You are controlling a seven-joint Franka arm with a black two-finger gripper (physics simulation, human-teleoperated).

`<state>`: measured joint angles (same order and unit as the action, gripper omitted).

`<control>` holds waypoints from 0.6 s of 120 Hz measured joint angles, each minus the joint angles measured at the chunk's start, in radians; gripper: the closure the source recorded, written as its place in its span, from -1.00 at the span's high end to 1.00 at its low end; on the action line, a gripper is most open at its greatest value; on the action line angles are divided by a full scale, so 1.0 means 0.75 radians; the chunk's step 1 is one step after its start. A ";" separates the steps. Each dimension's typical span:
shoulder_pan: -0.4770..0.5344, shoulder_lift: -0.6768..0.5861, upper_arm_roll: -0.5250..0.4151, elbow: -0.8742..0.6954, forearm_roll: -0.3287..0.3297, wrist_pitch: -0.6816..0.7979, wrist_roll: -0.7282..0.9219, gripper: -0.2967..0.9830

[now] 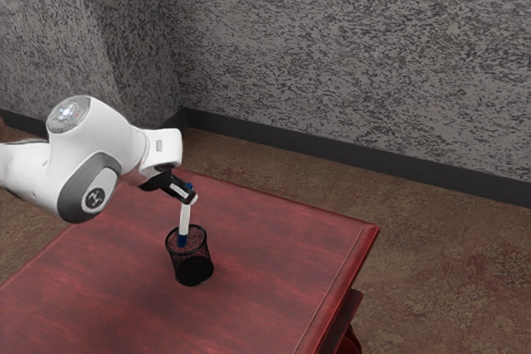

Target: Put the marker into the pen holder.

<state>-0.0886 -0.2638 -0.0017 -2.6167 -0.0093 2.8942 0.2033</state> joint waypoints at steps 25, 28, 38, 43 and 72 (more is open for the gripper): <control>-0.001 0.010 0.000 0.000 -0.013 0.005 0.012 0.11; -0.001 0.010 0.000 0.001 -0.013 0.004 0.013 0.16; 0.001 0.010 0.000 0.030 -0.015 -0.030 0.016 0.28; 0.002 0.026 0.003 0.101 -0.013 -0.096 0.018 0.33; 0.063 0.448 0.116 1.201 0.012 -1.052 -0.007 0.47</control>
<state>-0.0411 0.0721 0.0851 -1.7162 -0.0006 2.1054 0.1980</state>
